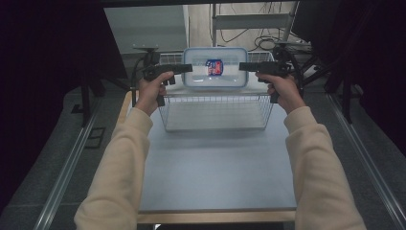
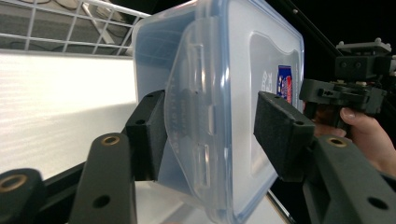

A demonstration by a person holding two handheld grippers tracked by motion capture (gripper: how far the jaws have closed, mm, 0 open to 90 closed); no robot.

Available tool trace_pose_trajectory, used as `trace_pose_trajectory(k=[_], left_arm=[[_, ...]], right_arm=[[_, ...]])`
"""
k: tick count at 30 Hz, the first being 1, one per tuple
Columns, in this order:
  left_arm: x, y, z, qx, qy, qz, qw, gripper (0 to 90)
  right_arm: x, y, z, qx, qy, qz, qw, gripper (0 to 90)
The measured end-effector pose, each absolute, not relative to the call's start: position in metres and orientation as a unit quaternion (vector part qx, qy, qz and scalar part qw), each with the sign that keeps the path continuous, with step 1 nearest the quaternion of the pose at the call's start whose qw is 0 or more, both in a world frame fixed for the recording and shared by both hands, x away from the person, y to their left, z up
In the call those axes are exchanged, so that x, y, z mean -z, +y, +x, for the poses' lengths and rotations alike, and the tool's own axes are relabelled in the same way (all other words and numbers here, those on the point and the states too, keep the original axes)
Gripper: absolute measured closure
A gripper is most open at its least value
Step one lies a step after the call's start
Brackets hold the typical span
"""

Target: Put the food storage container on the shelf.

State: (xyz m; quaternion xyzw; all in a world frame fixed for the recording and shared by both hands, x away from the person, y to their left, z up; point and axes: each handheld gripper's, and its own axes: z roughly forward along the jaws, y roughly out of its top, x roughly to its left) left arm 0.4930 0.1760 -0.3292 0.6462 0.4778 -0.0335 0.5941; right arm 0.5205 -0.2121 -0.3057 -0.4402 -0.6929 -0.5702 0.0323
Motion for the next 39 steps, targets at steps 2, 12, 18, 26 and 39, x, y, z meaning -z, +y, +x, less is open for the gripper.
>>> trace_pose_trajectory(k=[2,12,18,26,39], left_arm=[[0.330,0.174,0.497,0.035,0.484,0.641,0.594,42.5],[0.340,0.173,0.518,0.063,0.512,0.615,0.596,36.7],[0.342,0.167,0.523,0.049,0.530,0.610,0.587,32.3],[0.329,0.165,0.515,0.007,0.519,0.619,0.589,21.2],[0.308,0.172,0.464,-0.018,0.466,0.653,0.597,21.5]], right_arm=[[0.308,-0.212,0.524,0.572,-0.686,-0.448,0.037,49.8],[0.309,-0.206,0.530,0.555,-0.658,-0.508,0.040,46.5],[0.316,-0.200,0.531,0.548,-0.623,-0.559,0.022,42.8],[0.312,-0.202,0.521,0.566,-0.618,-0.546,-0.013,39.5],[0.294,-0.225,0.491,0.566,-0.683,-0.460,-0.045,36.4]])
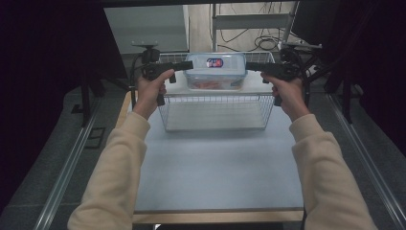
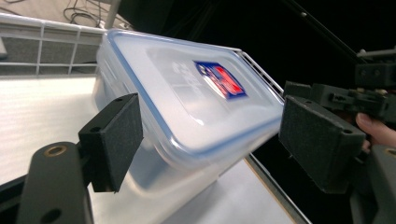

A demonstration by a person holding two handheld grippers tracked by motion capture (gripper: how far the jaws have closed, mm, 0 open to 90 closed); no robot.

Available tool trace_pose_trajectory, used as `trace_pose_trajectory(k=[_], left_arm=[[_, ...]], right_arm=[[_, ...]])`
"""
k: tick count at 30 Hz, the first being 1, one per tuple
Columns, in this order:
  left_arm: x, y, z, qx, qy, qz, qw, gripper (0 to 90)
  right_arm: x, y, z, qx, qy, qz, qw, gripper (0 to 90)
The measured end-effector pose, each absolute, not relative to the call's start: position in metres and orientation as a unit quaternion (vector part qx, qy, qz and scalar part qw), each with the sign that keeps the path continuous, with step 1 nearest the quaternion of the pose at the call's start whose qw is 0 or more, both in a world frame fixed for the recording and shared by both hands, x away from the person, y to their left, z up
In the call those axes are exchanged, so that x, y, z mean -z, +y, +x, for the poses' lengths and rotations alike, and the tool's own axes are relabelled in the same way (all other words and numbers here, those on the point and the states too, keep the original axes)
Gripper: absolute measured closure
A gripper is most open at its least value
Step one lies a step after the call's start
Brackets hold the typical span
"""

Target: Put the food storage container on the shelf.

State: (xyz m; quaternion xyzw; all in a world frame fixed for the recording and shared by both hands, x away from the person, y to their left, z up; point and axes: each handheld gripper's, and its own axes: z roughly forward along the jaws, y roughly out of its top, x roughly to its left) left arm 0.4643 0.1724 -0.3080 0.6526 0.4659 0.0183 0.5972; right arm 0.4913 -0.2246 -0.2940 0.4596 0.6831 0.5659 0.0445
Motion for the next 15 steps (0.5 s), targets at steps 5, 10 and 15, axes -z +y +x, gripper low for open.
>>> trace_pose_trajectory(k=[5,10,15], left_arm=[[0.310,0.174,0.434,-0.023,0.442,0.669,0.597,21.5],[0.328,0.173,0.390,-0.052,0.423,0.691,0.585,21.5],[0.353,0.174,0.364,-0.040,0.418,0.688,0.593,21.6]], right_arm=[[0.298,-0.235,0.470,-0.563,0.704,0.430,0.047,34.3],[0.322,-0.246,0.434,-0.554,0.730,0.398,0.042,31.2],[0.344,-0.252,0.407,-0.540,0.750,0.378,0.054,28.4]])
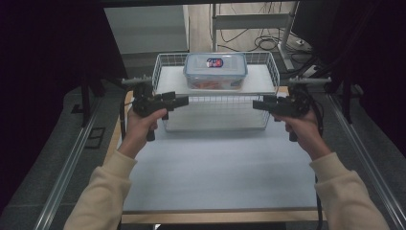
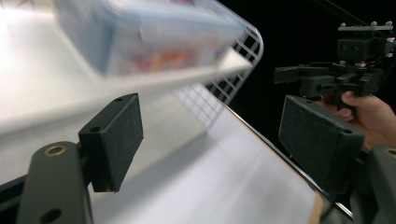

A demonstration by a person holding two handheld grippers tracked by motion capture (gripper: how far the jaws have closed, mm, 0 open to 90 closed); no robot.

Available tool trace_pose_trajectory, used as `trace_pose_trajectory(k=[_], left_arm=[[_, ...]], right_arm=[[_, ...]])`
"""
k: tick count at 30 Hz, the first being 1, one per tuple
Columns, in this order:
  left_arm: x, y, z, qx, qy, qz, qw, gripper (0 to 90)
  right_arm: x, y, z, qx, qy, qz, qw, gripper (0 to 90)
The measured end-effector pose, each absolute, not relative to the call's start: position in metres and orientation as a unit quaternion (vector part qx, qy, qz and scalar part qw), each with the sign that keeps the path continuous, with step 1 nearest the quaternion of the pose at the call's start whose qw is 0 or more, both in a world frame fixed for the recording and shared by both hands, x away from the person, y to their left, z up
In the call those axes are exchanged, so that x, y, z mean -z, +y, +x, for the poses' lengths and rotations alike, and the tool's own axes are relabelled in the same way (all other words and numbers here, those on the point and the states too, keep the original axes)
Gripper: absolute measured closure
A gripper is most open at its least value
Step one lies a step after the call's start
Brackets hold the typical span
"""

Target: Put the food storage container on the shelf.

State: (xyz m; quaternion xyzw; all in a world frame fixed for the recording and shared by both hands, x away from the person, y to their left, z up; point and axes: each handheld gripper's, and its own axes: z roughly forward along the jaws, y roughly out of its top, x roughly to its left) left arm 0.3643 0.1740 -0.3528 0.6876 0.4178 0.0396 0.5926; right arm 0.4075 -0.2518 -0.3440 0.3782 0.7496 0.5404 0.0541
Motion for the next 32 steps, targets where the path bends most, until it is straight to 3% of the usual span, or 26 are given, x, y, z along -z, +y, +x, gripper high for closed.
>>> trace_pose_trajectory(k=[8,17,19,24,32], left_arm=[[0.403,0.180,0.322,-0.044,0.424,0.692,0.582,22.3],[0.468,0.169,0.296,-0.017,0.427,0.732,0.531,22.6],[0.474,0.167,0.295,-0.015,0.428,0.737,0.524,22.9],[0.473,0.164,0.293,-0.028,0.424,0.740,0.521,23.0],[0.478,0.164,0.298,-0.033,0.432,0.739,0.516,23.0]], right_arm=[[0.396,-0.268,0.358,-0.533,0.761,0.365,0.054,25.6],[0.449,-0.270,0.331,-0.504,0.781,0.365,0.052,25.1],[0.466,-0.268,0.331,-0.485,0.789,0.375,0.040,24.0],[0.469,-0.267,0.331,-0.492,0.785,0.375,0.044,23.9],[0.478,-0.267,0.325,-0.495,0.790,0.354,0.080,18.8]])
